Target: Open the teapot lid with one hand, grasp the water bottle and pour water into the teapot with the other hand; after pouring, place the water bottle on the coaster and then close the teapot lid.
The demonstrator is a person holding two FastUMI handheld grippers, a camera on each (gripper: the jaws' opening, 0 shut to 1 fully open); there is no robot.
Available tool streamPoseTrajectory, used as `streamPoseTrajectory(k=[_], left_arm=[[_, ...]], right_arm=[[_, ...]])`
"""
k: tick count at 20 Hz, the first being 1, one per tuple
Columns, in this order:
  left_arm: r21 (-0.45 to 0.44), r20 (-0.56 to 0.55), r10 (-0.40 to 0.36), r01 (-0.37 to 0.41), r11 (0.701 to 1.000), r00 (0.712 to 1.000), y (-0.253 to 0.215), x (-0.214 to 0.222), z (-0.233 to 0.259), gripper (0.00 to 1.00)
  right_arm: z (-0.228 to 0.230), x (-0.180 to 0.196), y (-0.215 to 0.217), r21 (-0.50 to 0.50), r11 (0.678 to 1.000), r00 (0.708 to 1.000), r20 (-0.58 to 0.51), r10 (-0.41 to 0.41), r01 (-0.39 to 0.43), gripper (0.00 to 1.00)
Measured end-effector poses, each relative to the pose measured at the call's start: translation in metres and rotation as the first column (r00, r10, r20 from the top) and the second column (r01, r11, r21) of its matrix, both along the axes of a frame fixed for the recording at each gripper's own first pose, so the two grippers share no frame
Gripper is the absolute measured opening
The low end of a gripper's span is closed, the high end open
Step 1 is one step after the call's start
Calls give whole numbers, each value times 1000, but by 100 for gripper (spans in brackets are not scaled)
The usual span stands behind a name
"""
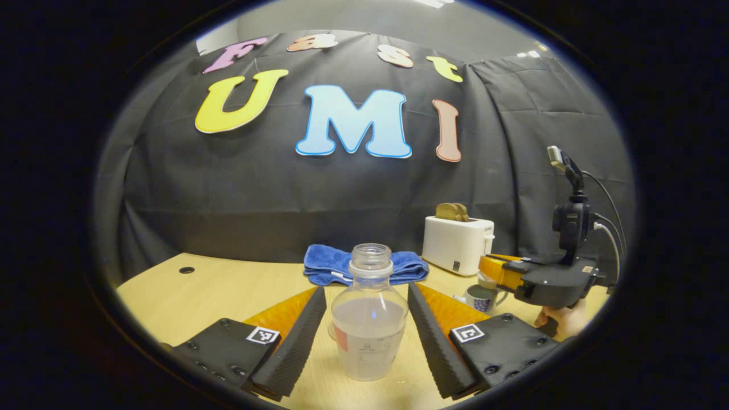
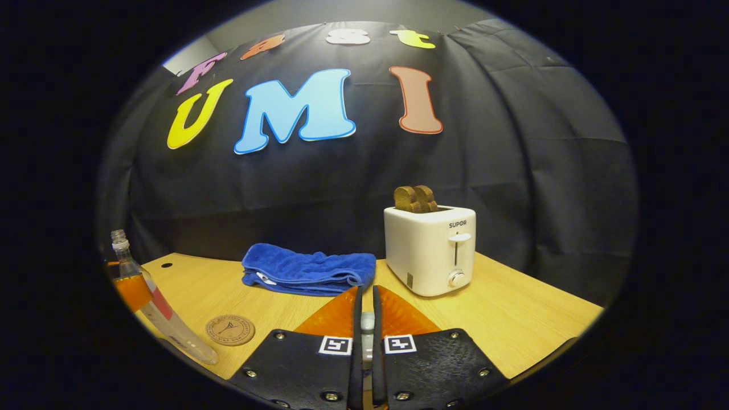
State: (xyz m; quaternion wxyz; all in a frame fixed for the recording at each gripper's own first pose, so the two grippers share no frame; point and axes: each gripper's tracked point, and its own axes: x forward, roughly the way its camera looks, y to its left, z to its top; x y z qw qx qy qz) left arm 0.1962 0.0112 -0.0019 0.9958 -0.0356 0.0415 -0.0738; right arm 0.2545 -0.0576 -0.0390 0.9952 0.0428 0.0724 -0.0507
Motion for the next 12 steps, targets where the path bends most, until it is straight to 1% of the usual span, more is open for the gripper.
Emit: streamPoseTrajectory(k=[4, 7, 12], left_arm=[[9, -35, 8, -8, 1000, 999, -1, 5, -16, 95], [12, -73, -6, 7, 1000, 997, -9, 7, -32, 95], [45, -121, -9, 15, 999, 993, -15, 10, -54, 95]], right_arm=[[-1, -5, -34, -12, 997, 997, -9, -71, 71, 6], [-1, -11, -56, -24, 993, 993, -13, -116, 115, 6], [1, -16, -74, -9, 989, 989, -8, -145, 145, 6]])
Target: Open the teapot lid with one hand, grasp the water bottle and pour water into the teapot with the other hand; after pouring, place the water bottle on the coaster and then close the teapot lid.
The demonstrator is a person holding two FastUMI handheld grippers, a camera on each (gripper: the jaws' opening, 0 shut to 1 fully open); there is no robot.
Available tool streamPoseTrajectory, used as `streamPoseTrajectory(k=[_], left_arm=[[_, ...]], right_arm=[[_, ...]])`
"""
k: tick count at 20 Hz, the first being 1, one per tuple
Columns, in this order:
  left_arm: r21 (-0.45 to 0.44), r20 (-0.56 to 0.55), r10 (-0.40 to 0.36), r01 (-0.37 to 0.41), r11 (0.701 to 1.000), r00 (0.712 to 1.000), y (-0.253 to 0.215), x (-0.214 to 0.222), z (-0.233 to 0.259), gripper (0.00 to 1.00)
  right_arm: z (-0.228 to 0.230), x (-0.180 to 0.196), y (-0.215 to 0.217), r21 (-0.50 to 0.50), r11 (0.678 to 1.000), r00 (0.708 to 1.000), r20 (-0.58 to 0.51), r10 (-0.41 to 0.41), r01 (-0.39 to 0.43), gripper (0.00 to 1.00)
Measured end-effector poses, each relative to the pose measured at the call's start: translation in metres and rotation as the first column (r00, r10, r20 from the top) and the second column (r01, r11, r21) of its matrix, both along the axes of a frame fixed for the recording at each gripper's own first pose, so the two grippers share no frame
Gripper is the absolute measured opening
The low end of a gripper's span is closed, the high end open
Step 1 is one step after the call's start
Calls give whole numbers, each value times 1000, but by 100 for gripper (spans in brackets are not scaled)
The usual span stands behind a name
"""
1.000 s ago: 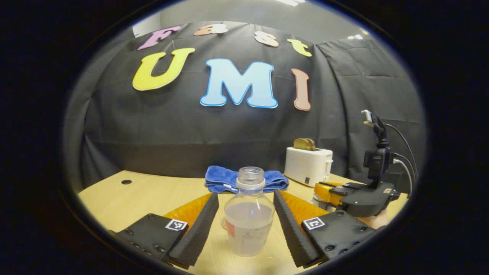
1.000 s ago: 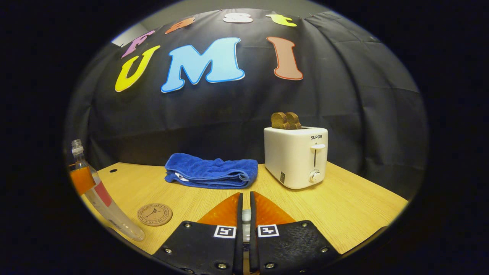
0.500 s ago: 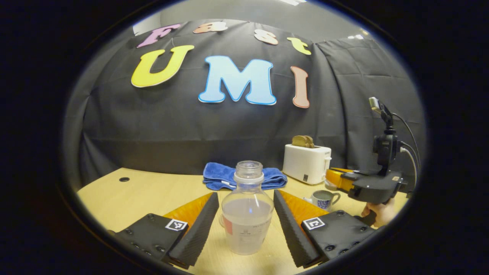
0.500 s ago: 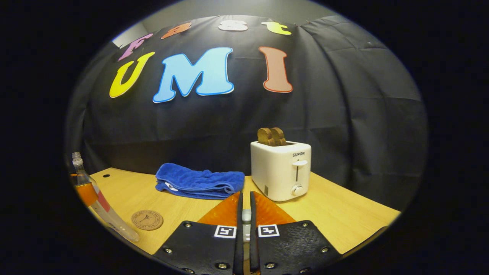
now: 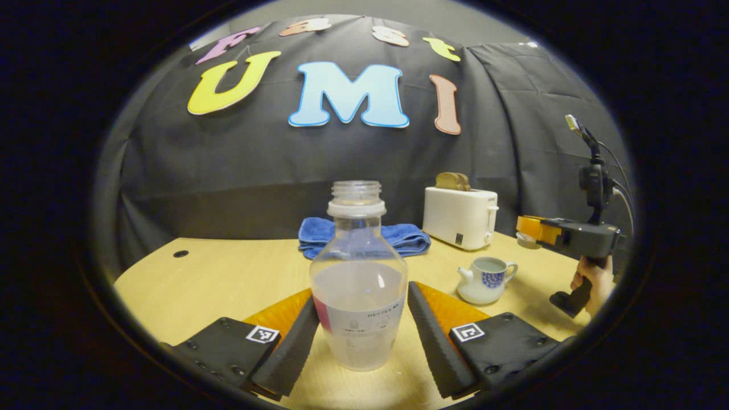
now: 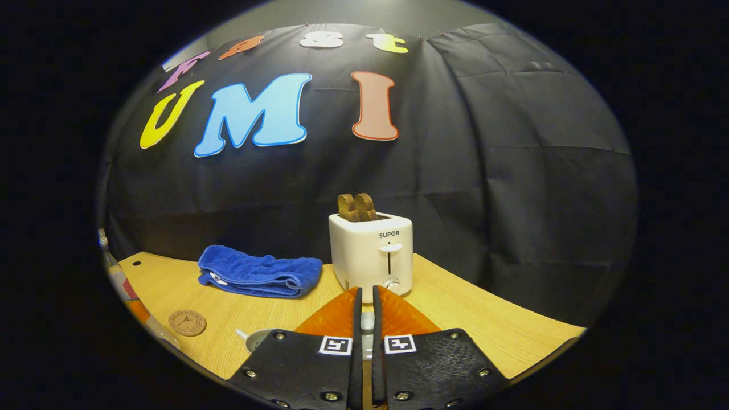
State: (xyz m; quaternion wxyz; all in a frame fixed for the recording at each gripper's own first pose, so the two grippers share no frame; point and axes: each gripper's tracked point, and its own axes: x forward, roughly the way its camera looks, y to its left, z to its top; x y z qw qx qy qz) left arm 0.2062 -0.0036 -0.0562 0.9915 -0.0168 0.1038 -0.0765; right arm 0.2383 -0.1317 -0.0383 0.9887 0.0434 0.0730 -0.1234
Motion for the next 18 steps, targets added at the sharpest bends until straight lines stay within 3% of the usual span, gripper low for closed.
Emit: streamPoseTrajectory(k=[2, 4, 6, 7, 11, 14, 18], left_arm=[[5, -6, 1, 0, 1000, 1000, 1, 0, -5, 95], [13, -7, -4, 4, 1000, 1000, 0, 0, -5, 85], [34, -9, -13, 14, 999, 1000, -1, -1, -4, 84], [51, -13, -21, 22, 998, 1000, -2, -1, -5, 84], [145, -29, -49, 53, 988, 998, -5, 4, -2, 80], [298, -78, -90, 109, 948, 993, -8, 12, -1, 80], [507, -170, -141, 209, 836, 975, -17, 28, 2, 81]], right_arm=[[1, -1, -2, 0, 1000, 1000, 0, -4, 4, 6], [2, -2, -3, 1, 1000, 1000, -1, -5, 5, 6], [1, -3, -5, -5, 1000, 1000, -4, -7, 7, 7], [2, -4, -6, -10, 1000, 1000, -4, -7, 7, 10], [4, -6, -12, -29, 1000, 1000, -3, -10, 10, 6], [-2, -6, -19, -15, 1000, 1000, -25, -9, 9, 6], [-5, -8, -35, -29, 999, 998, -48, -30, 29, 6]])
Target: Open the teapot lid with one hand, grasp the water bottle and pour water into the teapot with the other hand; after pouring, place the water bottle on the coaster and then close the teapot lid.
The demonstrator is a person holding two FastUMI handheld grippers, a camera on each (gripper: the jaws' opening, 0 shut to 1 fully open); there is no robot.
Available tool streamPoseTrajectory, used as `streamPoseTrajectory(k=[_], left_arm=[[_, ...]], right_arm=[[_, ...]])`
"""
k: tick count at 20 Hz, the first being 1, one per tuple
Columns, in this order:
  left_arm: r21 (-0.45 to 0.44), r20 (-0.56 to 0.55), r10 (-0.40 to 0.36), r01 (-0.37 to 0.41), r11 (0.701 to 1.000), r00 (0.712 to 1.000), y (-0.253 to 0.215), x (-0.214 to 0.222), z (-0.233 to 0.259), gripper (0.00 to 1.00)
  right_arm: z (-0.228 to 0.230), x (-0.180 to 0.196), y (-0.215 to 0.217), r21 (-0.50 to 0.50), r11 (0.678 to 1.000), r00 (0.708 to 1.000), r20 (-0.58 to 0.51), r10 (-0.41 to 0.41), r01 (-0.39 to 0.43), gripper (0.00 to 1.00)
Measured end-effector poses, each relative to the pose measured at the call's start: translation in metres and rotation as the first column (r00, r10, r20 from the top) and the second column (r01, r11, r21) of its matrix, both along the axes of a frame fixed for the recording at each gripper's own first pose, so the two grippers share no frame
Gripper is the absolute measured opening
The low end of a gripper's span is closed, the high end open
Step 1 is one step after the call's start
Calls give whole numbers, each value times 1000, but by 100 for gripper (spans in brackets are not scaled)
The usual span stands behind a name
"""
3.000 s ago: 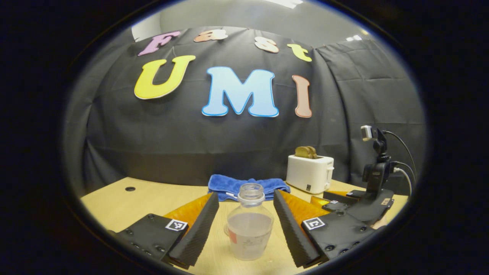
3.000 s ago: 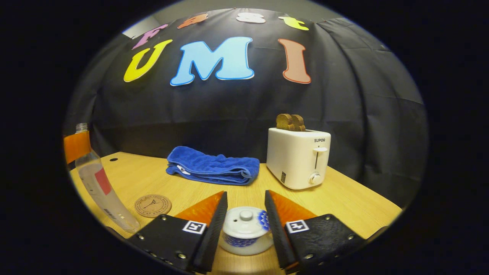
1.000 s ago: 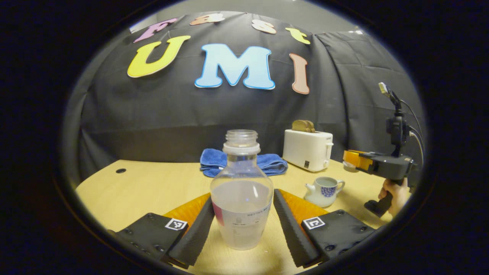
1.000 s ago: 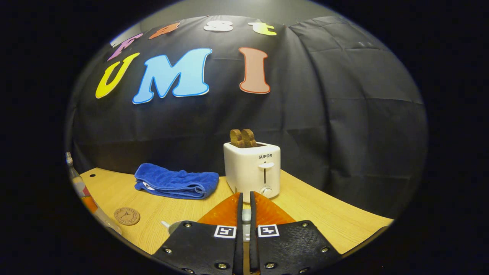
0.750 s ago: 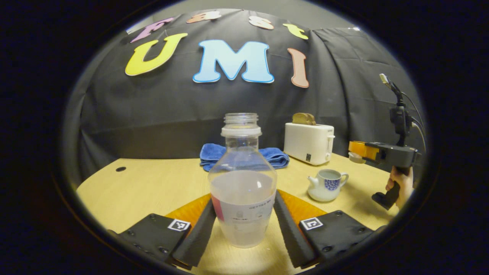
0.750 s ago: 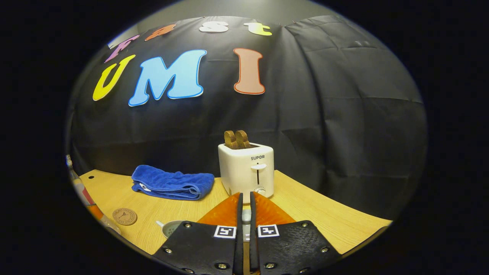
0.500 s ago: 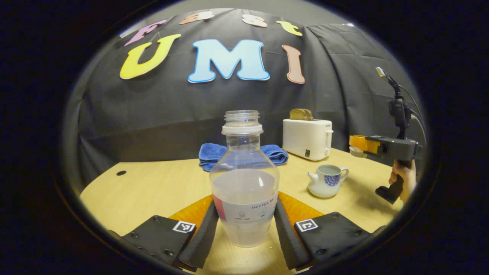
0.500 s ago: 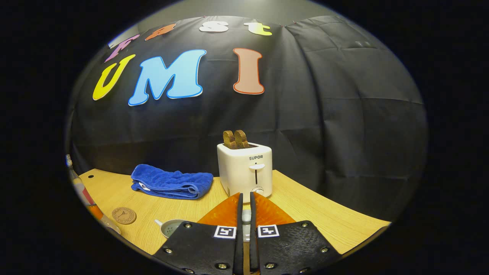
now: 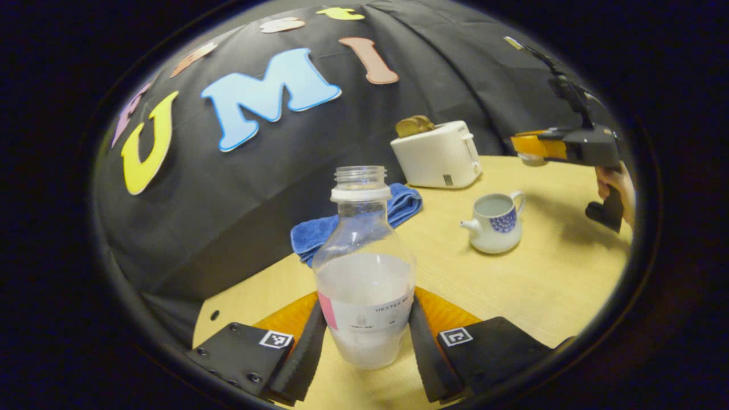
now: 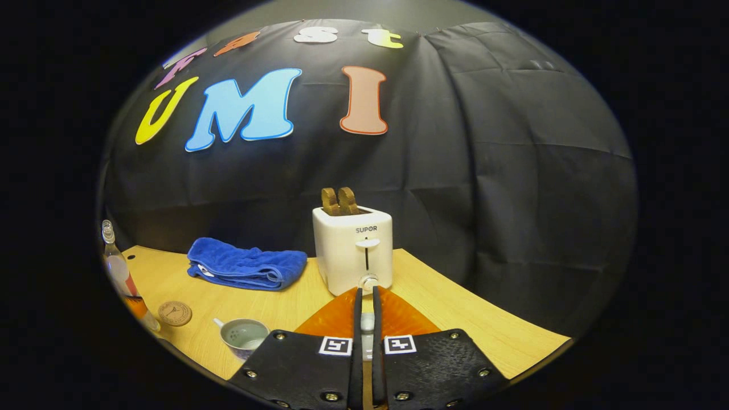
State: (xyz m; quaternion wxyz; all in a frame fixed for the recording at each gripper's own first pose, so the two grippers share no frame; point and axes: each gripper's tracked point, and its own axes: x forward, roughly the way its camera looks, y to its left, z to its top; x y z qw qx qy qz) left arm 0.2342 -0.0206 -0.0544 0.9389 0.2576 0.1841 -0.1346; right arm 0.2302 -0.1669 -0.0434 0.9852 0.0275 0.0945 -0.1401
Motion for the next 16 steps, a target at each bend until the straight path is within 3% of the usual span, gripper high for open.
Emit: streamPoseTrajectory(k=[4, 9, 16], left_arm=[[163, -12, -90, 91, 983, 996, -34, 19, 15, 81], [294, -78, -184, 199, 935, 980, -78, 24, 10, 81], [489, -223, -199, 286, 824, 954, -82, 37, -21, 81]], right_arm=[[3, -5, -10, 18, 1000, 1000, 0, -3, 3, 6], [-3, -7, -23, 74, 997, 1000, -7, 3, -3, 6], [0, -12, -44, 80, 996, 999, -2, -41, 41, 6]])
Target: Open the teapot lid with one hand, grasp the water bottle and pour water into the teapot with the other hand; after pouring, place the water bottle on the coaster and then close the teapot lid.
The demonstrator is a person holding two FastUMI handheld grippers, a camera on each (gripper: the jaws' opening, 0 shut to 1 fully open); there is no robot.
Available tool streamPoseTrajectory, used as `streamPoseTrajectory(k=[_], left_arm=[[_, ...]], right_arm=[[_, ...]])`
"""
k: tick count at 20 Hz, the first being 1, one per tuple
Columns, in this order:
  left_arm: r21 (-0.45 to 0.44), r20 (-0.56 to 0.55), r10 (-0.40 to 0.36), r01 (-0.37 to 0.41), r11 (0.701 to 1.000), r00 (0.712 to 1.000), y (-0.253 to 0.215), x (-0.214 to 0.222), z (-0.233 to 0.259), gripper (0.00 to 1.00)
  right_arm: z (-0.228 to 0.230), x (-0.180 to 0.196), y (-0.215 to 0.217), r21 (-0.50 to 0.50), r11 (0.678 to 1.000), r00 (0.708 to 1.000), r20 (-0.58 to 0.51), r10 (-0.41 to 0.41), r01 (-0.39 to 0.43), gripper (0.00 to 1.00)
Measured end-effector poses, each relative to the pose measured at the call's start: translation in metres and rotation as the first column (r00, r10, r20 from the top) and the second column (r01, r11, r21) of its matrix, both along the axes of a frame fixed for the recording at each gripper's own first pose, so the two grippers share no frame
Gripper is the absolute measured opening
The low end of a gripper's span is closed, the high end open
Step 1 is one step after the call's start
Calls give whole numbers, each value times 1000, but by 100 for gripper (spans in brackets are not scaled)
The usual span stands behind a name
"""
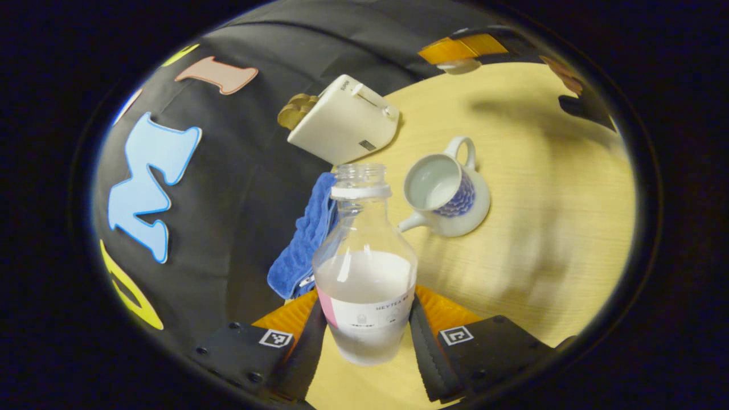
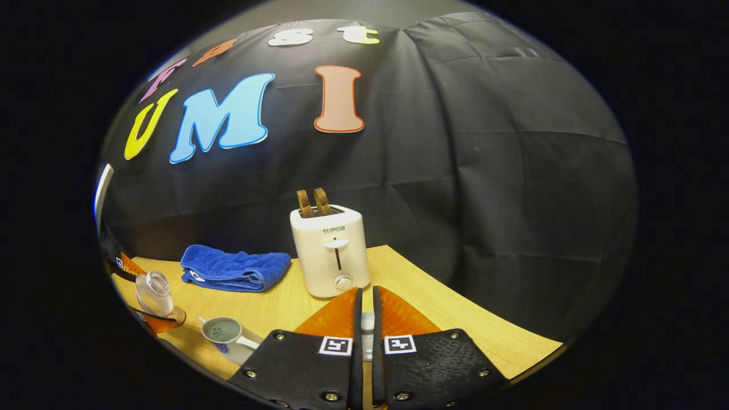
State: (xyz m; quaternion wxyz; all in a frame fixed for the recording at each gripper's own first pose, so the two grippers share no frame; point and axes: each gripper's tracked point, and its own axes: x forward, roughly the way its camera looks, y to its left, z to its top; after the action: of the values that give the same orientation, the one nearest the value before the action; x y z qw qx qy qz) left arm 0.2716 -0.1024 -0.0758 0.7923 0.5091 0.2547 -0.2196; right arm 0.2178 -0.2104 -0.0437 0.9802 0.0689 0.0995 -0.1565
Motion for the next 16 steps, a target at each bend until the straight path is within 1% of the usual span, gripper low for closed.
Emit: streamPoseTrajectory(k=[4, 6, 9, 13, 16], left_arm=[[124, -26, -48, 51, 991, 998, -2, 4, -4, 81], [181, -35, -73, 78, 980, 997, -6, 3, -3, 81], [250, -75, -101, 117, 961, 992, -7, 1, -5, 81], [354, -89, -123, 147, 923, 988, -4, 7, -2, 81], [460, -92, -152, 177, 870, 984, -2, 13, 11, 81]], right_arm=[[4, -6, -13, 15, 999, 999, 11, -32, 32, 6], [5, -8, -18, 20, 999, 999, 13, -47, 46, 6], [8, -9, -17, 26, 999, 999, 22, -45, 44, 6], [14, -9, -13, 6, 999, 999, 31, -37, 37, 6], [16, -9, -11, 5, 999, 999, 37, -34, 33, 6]])
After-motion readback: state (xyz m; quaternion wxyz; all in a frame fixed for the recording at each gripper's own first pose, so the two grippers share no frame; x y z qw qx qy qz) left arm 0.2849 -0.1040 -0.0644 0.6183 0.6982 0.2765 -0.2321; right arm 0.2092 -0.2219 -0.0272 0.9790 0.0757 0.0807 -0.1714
